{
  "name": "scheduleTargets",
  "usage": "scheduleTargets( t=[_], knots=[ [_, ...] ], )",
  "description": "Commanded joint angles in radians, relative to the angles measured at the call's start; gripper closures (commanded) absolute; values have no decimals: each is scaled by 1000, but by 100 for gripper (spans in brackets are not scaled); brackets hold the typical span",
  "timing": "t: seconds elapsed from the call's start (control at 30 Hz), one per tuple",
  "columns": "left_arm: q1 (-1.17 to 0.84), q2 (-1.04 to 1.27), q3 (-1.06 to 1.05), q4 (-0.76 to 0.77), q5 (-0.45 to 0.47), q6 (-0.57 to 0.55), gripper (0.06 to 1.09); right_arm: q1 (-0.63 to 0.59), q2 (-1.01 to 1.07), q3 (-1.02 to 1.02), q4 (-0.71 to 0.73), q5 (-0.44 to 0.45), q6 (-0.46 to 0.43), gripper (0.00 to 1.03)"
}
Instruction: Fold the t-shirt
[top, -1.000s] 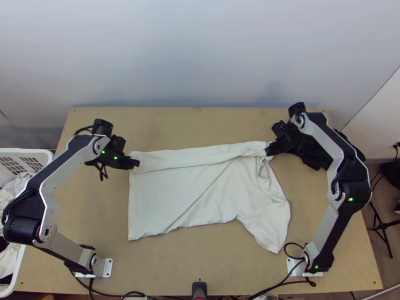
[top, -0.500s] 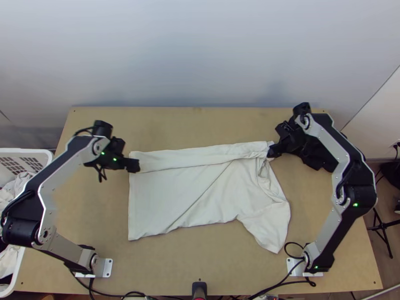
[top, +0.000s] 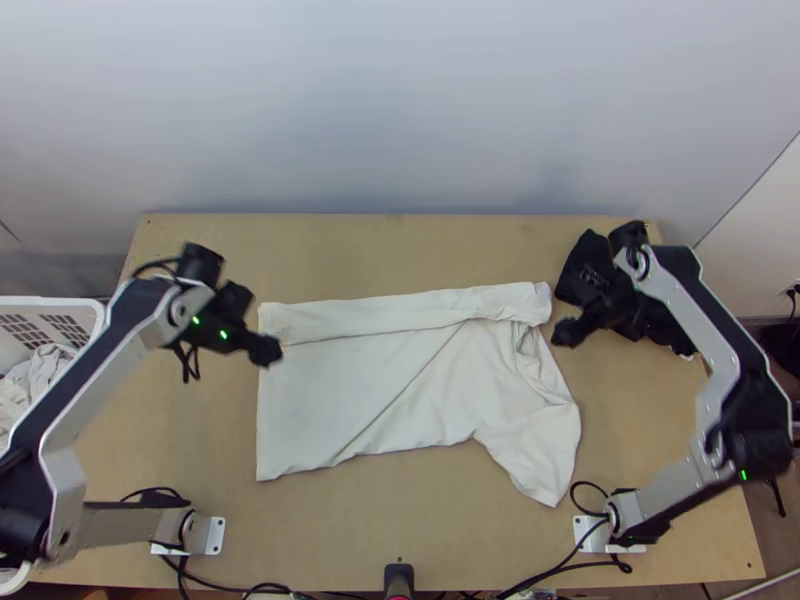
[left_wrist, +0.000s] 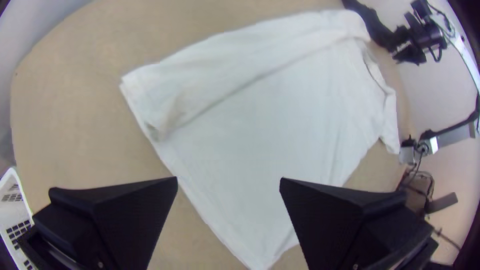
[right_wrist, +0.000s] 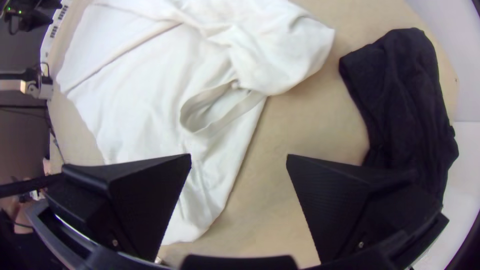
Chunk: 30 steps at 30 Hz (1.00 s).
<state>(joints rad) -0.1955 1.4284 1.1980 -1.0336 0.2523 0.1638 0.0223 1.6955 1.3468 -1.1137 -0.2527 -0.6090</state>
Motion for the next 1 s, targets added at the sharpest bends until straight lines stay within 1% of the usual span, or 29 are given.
scheduleTargets(
  t=[0.0,0.1,0.2,0.27,0.37,0.5,0.57,0.7,0.77,0.87,0.97],
  knots=[
    [-278,-117,-101,-117,-2,34,10,50,-195,-229,-17,55,-71,14],
    [-375,-141,-146,-121,-25,34,10,50,-237,-307,-17,55,-75,14],
    [-407,-151,-164,-138,-28,57,11,65,-289,-364,-18,53,-83,14],
    [-455,-152,-176,-148,-33,66,11,111,-324,-402,-34,55,-86,14],
    [-504,-152,-199,-148,-84,92,11,166,-359,-440,-35,55,-84,15],
    [-521,-155,-213,-132,-157,117,11,196,-367,-469,-37,59,-84,15],
    [-516,-155,-221,-108,-203,117,11,211,-376,-479,-37,105,-81,15],
    [-492,-157,-233,-92,-212,129,11,217,-415,-505,-18,174,-98,15],
    [-492,-163,-248,-92,-232,135,11,208,-427,-515,-17,207,-117,15],
    [-492,-183,-279,-89,-245,140,11,205,-456,-529,-14,242,-124,15],
    [-492,-200,-304,-82,-245,140,11,212,-481,-548,-14,253,-126,15]
  ],
)
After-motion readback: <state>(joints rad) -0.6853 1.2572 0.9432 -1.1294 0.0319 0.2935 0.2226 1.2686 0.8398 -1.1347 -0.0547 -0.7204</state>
